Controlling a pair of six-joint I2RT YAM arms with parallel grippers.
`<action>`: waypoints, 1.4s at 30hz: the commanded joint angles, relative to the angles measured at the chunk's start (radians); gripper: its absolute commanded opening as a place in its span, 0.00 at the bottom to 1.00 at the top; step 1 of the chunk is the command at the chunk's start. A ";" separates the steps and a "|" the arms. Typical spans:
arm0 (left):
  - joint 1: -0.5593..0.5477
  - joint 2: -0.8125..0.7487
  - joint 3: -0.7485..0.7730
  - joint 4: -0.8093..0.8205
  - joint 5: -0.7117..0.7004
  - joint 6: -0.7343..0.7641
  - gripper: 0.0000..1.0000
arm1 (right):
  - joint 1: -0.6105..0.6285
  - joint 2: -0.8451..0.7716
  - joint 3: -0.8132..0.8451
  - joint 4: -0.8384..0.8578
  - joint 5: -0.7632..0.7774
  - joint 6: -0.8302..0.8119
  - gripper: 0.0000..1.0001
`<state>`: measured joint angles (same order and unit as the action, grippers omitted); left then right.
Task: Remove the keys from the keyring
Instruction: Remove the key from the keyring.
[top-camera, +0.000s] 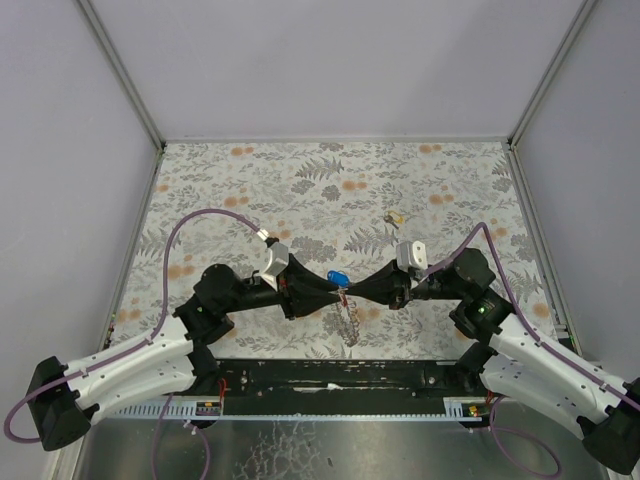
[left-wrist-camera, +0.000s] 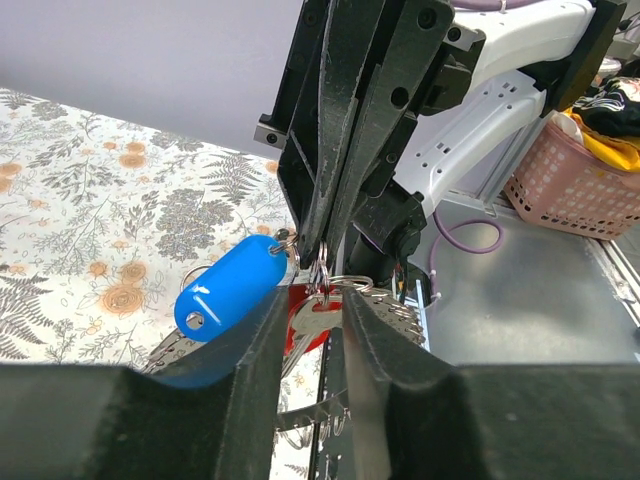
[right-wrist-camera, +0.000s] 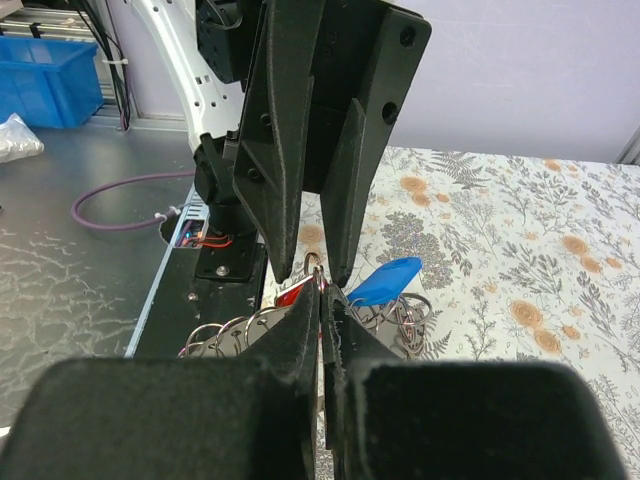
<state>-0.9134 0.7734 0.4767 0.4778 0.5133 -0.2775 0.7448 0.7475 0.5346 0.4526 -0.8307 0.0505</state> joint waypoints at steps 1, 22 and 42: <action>0.003 0.003 0.024 0.065 -0.004 -0.002 0.24 | -0.008 -0.004 0.047 0.043 0.010 -0.025 0.00; 0.081 0.110 0.125 -0.016 -0.019 0.101 0.00 | -0.057 0.072 0.164 -0.040 0.066 -0.100 0.00; 0.324 0.433 0.175 0.414 0.262 -0.214 0.00 | -0.297 0.312 0.327 0.409 -0.151 0.200 0.00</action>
<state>-0.5934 1.1572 0.6392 0.7937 0.7013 -0.3958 0.4557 1.0840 0.7918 0.6155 -0.9710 0.1562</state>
